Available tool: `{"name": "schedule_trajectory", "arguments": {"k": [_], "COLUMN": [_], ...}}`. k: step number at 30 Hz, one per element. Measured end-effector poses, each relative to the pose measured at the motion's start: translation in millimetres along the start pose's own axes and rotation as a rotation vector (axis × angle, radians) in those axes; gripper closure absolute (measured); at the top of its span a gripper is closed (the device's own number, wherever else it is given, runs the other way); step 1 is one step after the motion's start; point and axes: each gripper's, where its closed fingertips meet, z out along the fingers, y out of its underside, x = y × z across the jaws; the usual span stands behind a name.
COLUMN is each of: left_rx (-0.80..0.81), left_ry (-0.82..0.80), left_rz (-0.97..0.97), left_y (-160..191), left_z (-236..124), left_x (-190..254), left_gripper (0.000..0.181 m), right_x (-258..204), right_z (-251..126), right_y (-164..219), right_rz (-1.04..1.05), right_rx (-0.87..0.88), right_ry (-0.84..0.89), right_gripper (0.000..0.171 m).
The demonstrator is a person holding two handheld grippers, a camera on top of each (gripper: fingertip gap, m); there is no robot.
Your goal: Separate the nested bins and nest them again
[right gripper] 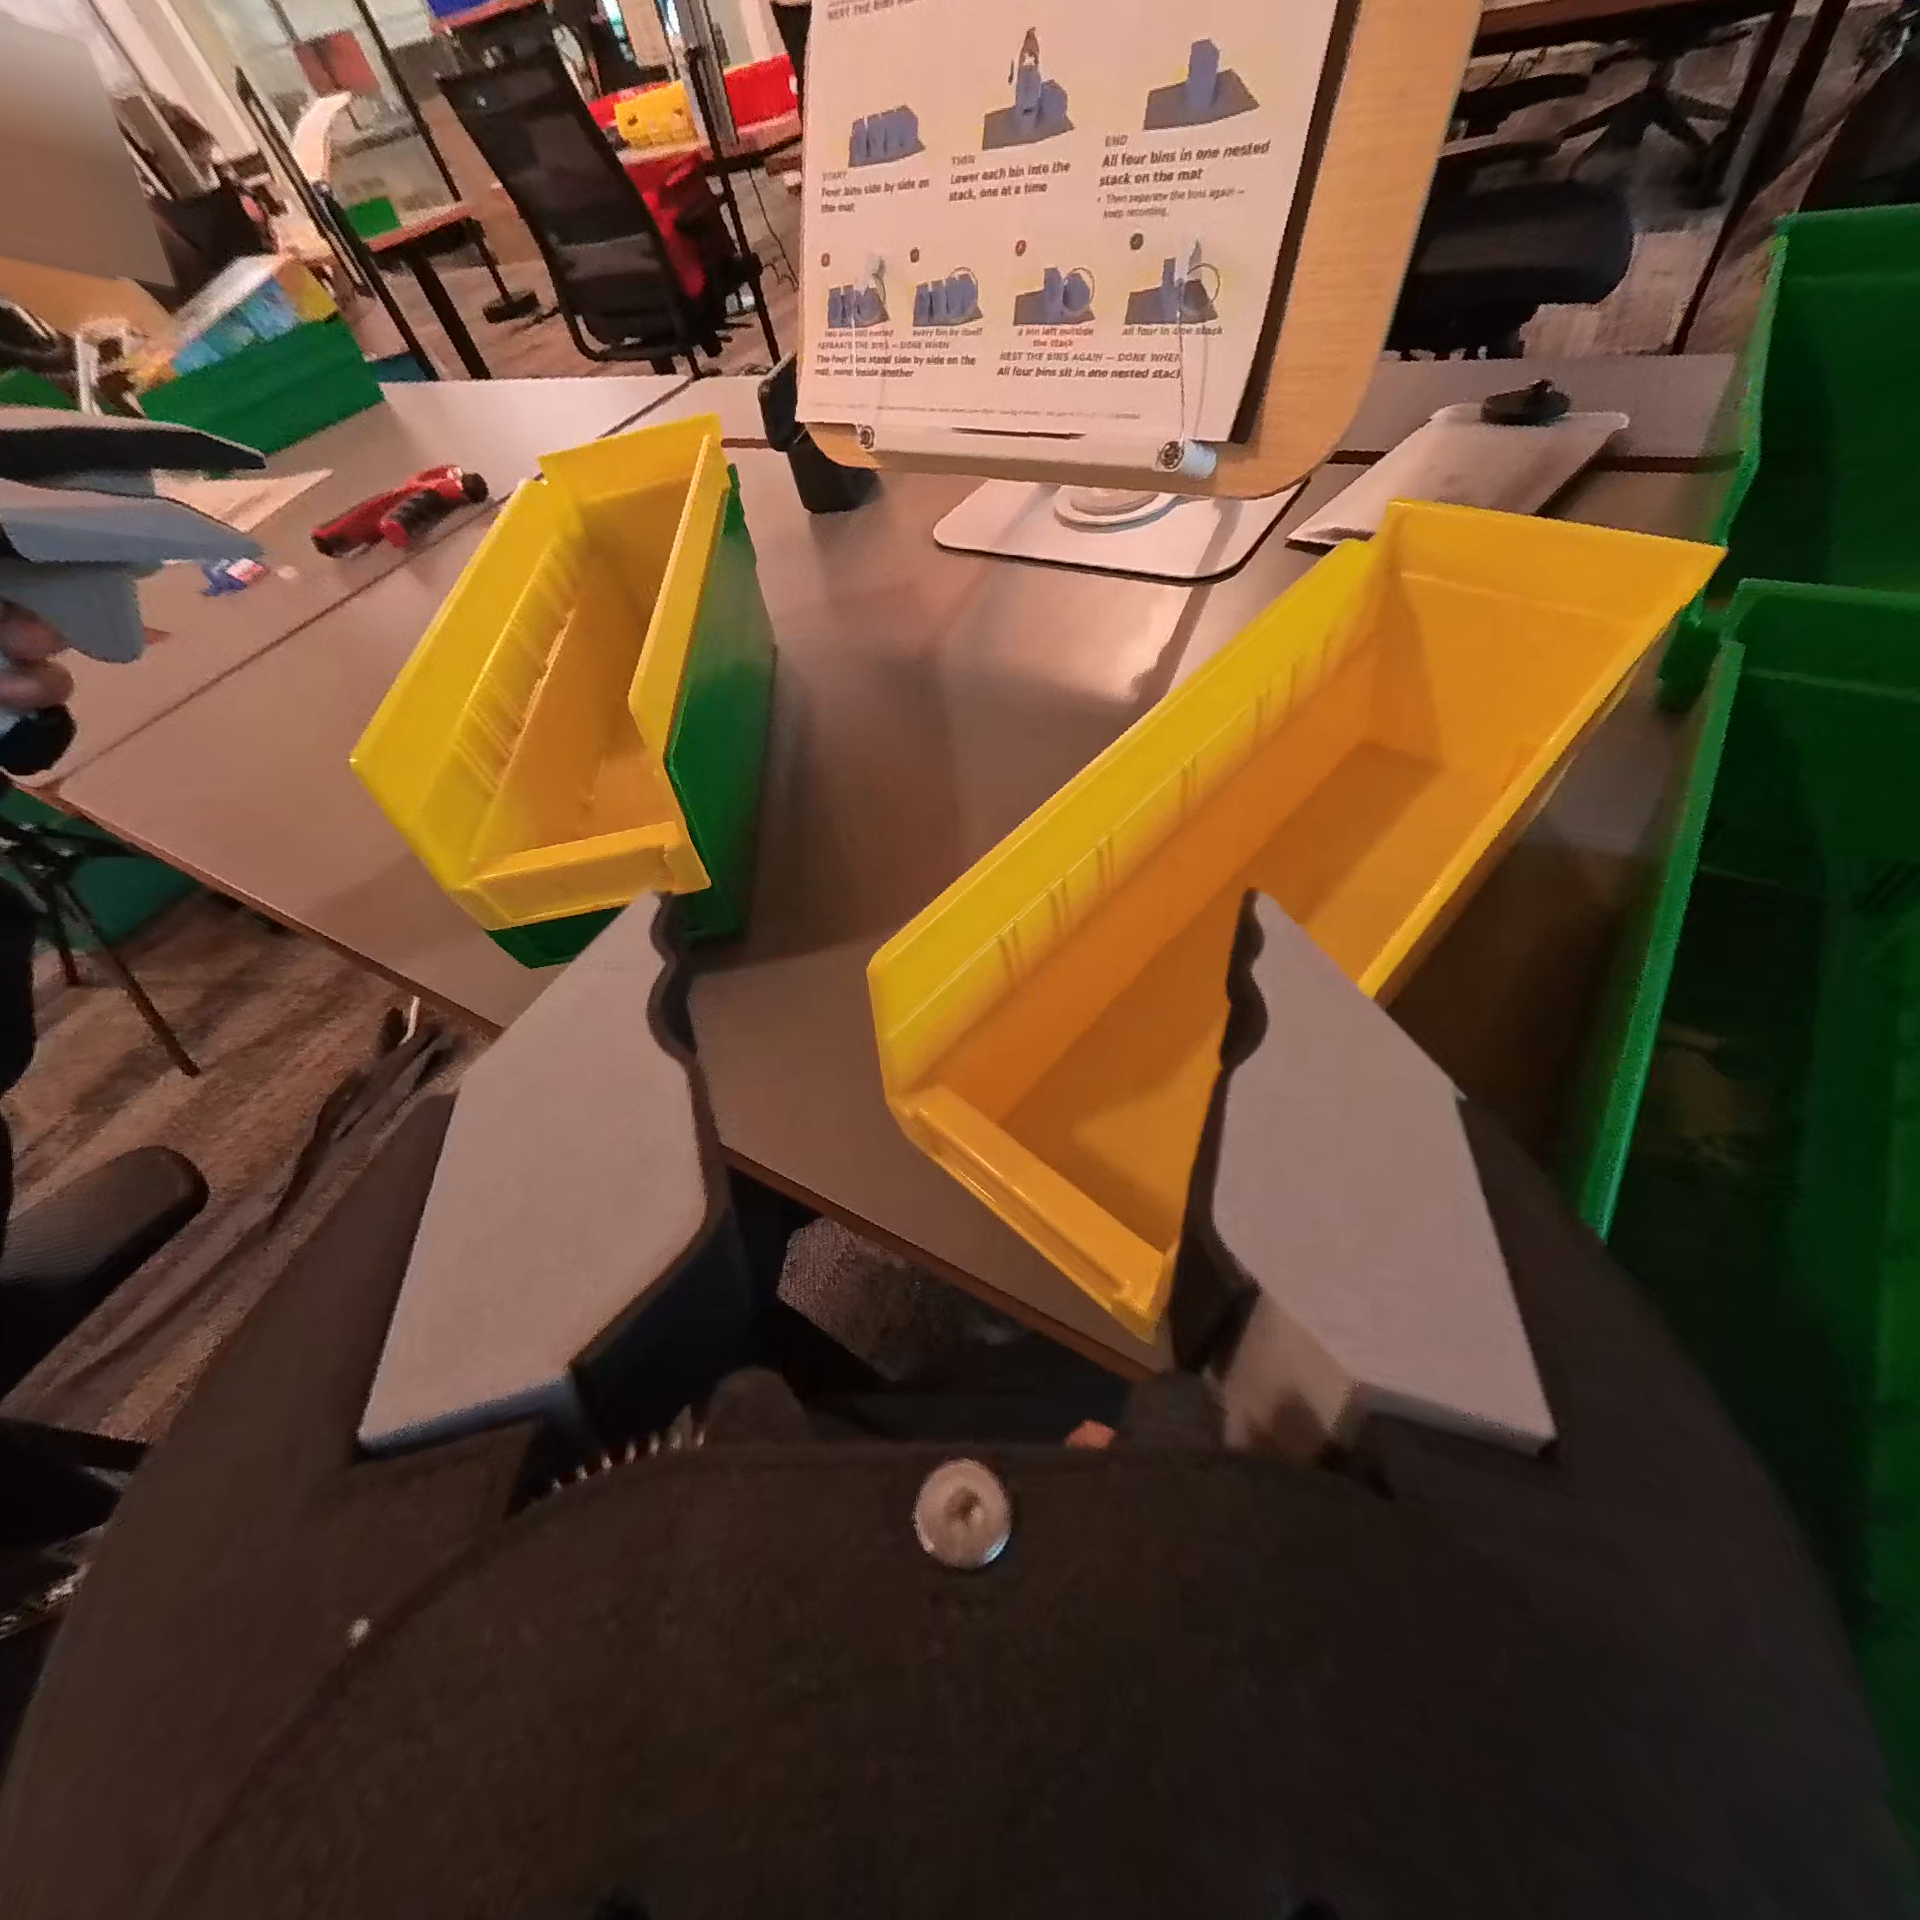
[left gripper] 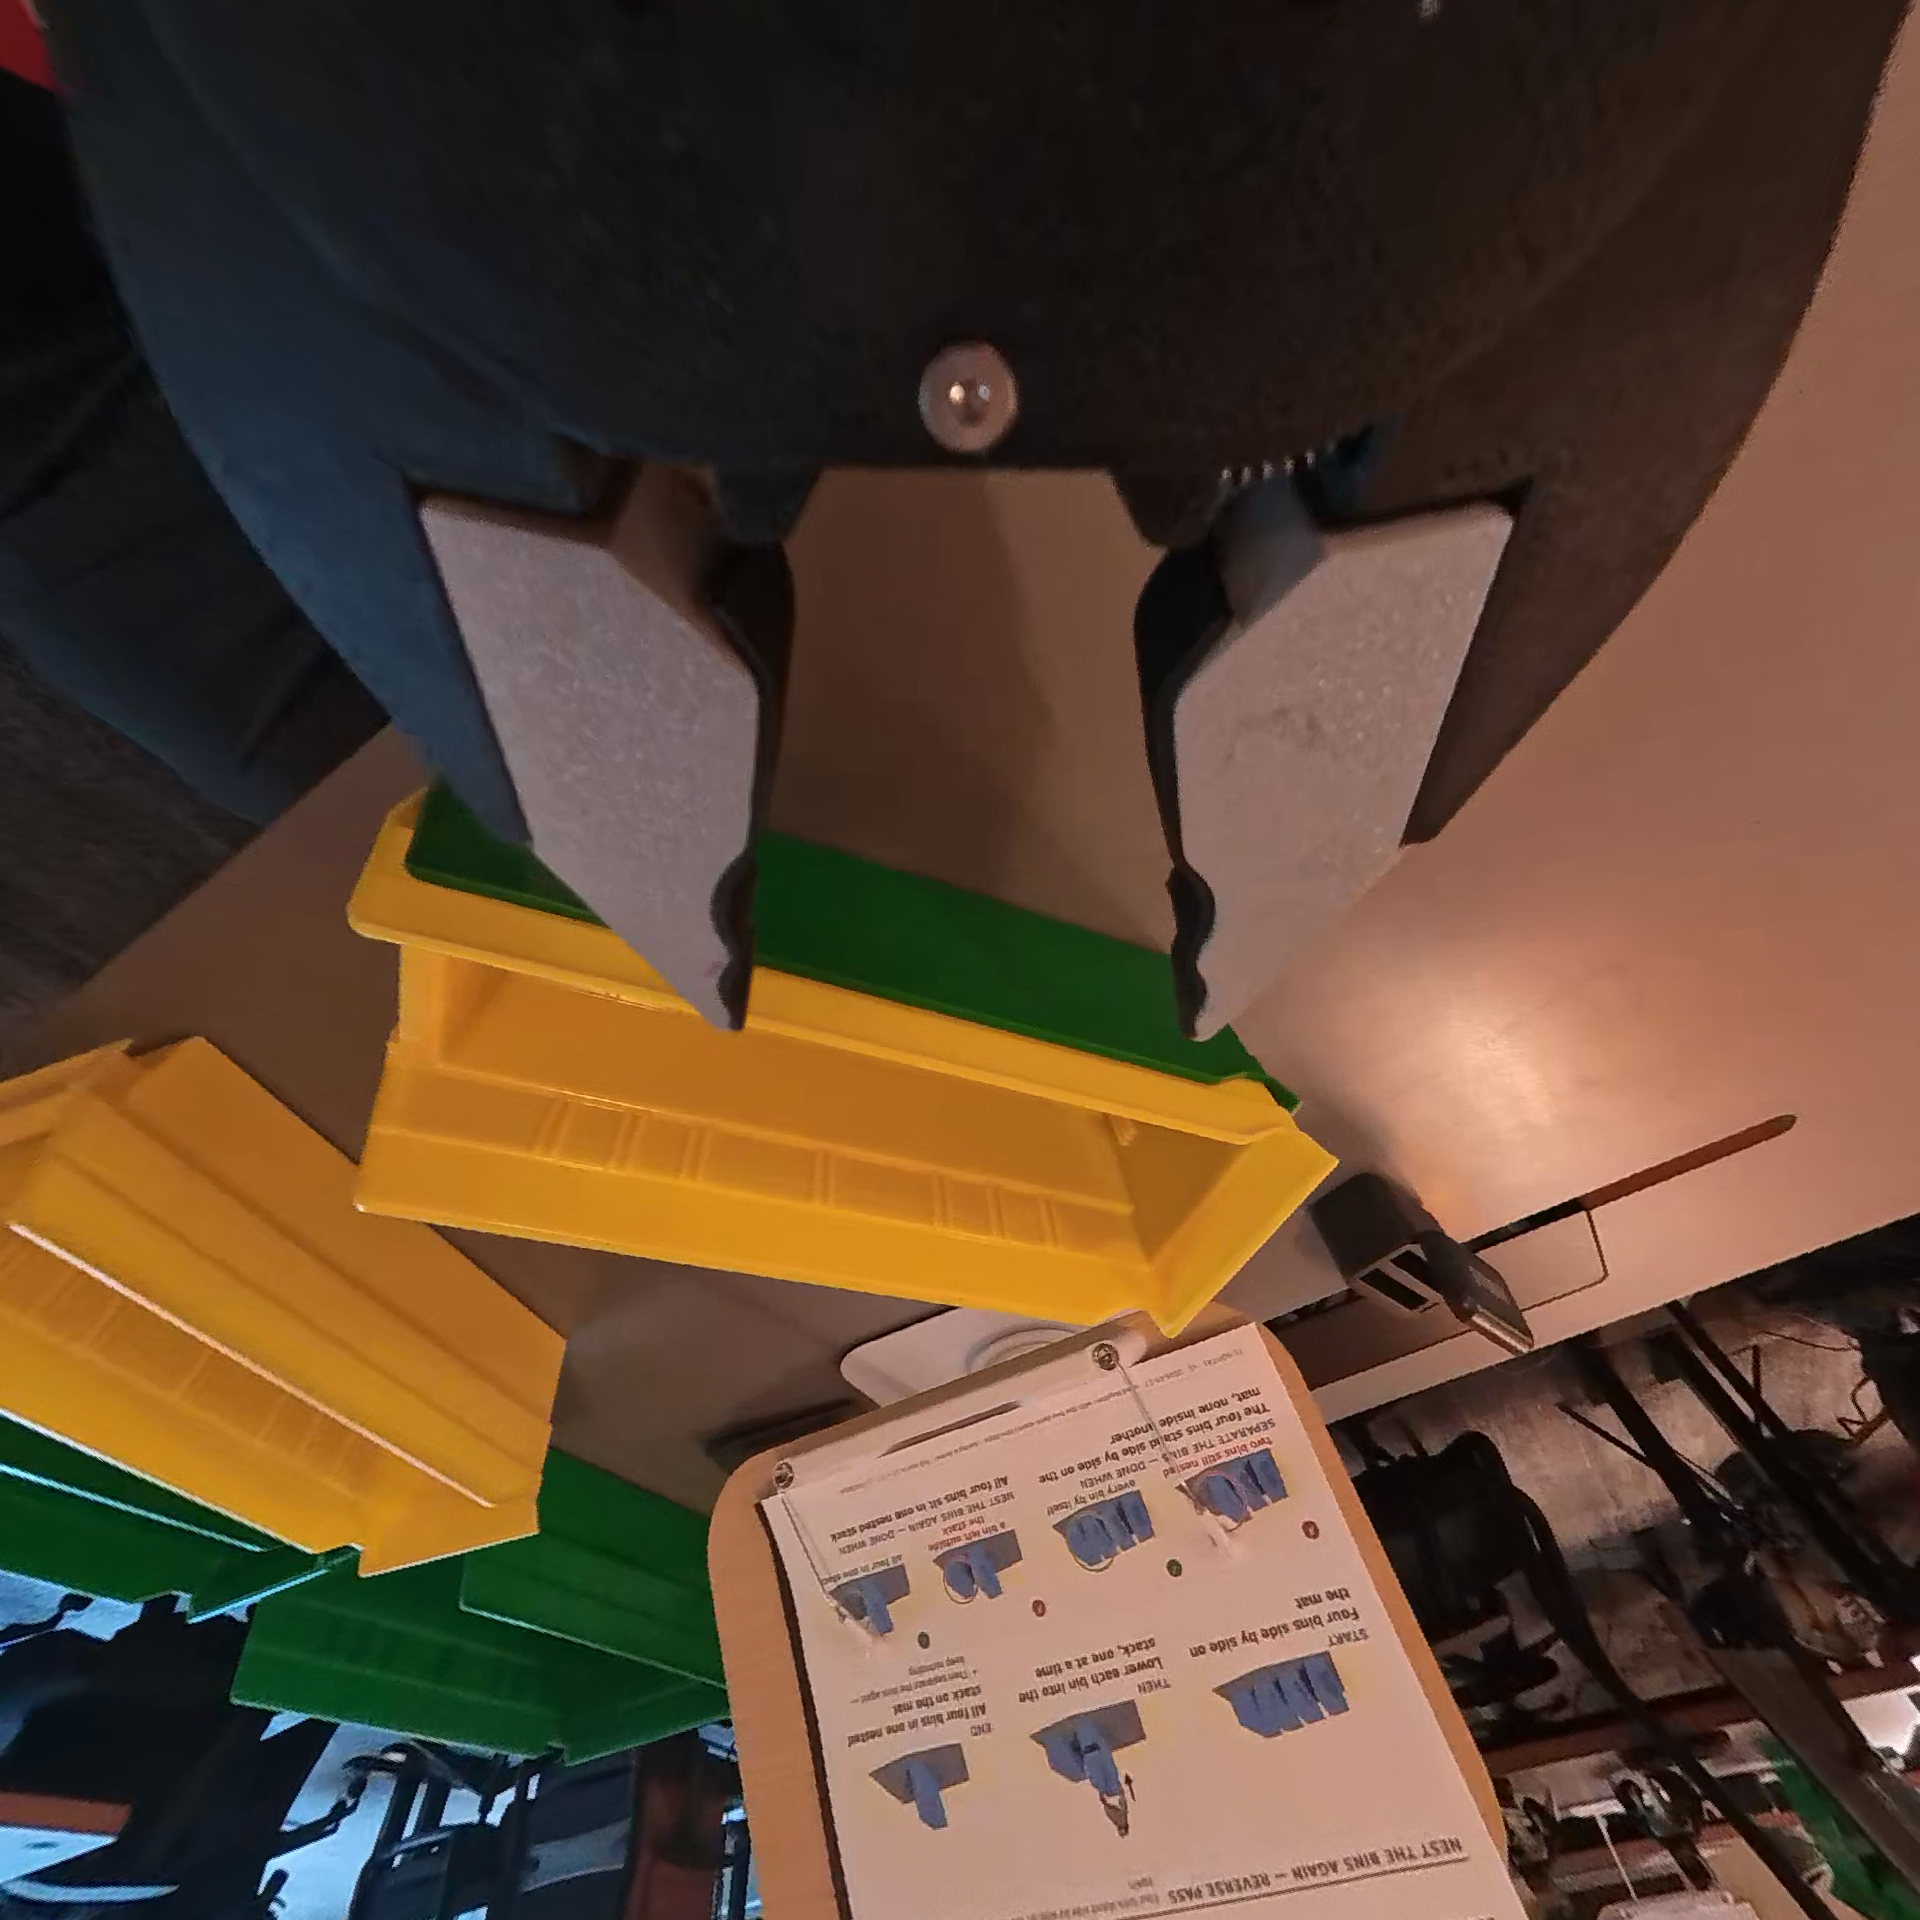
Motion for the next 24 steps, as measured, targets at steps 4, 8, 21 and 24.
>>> {"name": "schedule_trajectory", "arguments": {"k": [4,8,21,24], "left_rx": [-0.008,-0.023,-0.199,-0.192], "left_ry": [0.004,0.011,0.006,0.068], "left_rz": [0.014,0.038,0.299,0.308], "left_y": [2,5,48,52], "left_z": [2,4,27,35], "left_x": [0,5,3,14], "left_gripper": [0.11,0.11,0.142,0.142], "right_x": [14,26,-90,-108], "right_z": [3,2,36,65], "right_y": [1,-3,-13,-25], "right_rz": [-0.011,-0.029,-0.005,-0.02], "right_rx": [-0.001,0.022,0.019,-0.023], "right_ry": [0.104,0.198,-0.212,-0.221], "right_gripper": [0.066,0.068,0.055,0.045]}}
